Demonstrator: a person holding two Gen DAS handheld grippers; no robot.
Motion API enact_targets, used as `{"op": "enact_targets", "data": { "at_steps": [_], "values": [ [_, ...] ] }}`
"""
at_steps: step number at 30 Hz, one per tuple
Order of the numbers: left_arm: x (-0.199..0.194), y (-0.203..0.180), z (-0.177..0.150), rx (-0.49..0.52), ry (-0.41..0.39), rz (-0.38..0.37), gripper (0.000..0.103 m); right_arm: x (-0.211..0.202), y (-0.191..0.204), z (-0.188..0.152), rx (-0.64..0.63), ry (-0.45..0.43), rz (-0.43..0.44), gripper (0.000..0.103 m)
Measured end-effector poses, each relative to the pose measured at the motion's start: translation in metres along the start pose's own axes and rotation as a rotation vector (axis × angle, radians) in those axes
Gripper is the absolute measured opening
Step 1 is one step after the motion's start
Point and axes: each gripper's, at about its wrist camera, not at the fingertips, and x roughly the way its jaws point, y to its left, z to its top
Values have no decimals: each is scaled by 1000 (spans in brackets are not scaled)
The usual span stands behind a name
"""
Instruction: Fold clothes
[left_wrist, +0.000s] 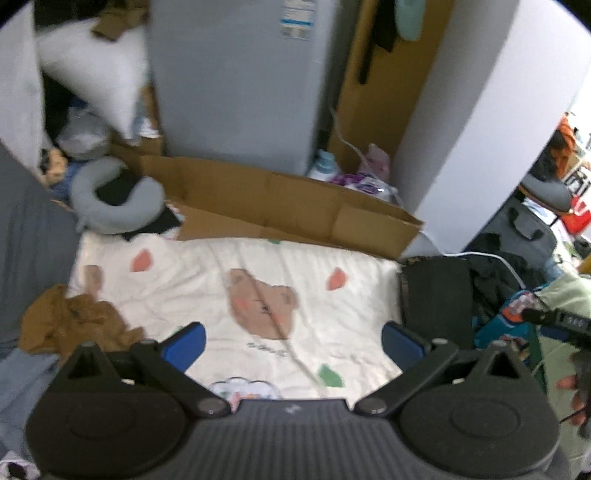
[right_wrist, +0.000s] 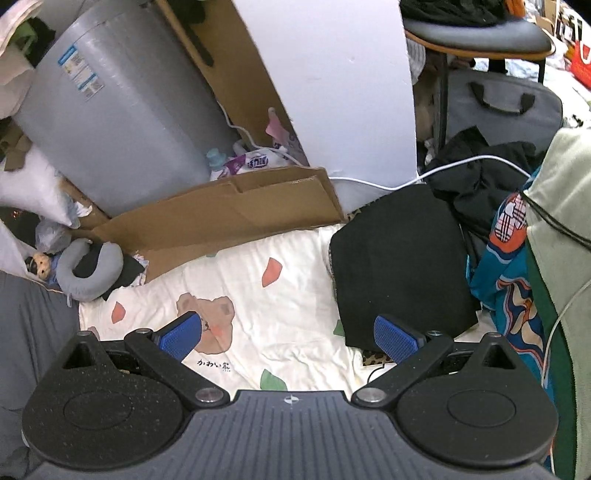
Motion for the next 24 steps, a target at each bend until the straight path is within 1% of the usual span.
{"op": "enact_targets", "data": {
  "at_steps": [2,4,7,9,11,12,16,20,22,24],
  "values": [
    [-6,13,-6,-17,-3,11,102,-3,11,-1,-7,3,-9,103],
    [-9,26,-10,-30,-7,1,102,-5,22,-3,-22,7,-14,103],
    [-14,40,-18,-17,-38,18,102,-6,41,-7,-54,16,-19,103],
    [-17,49,-23,-45,-54,12,102,-6,53,-9,-75,23,-23,103],
    [-15,55,-28,-53,-52,9,102,-9,62,-12,-86,22,-19,103],
    [-12,56,-30,-44,-50,15,102,-11,66,-14,-91,22,-17,103],
    [-5,62,-40,-73,-45,5,102,-16,77,-22,-100,21,-3,103],
    [-1,62,-55,-77,-46,-1,102,-20,85,-31,-108,16,10,103],
    [-1,62,-63,-103,-42,-36,102,-23,89,-35,-111,14,17,103],
    [-1,62,-70,-131,-60,-32,102,-23,91,-39,-106,14,19,103]
  ]
}}
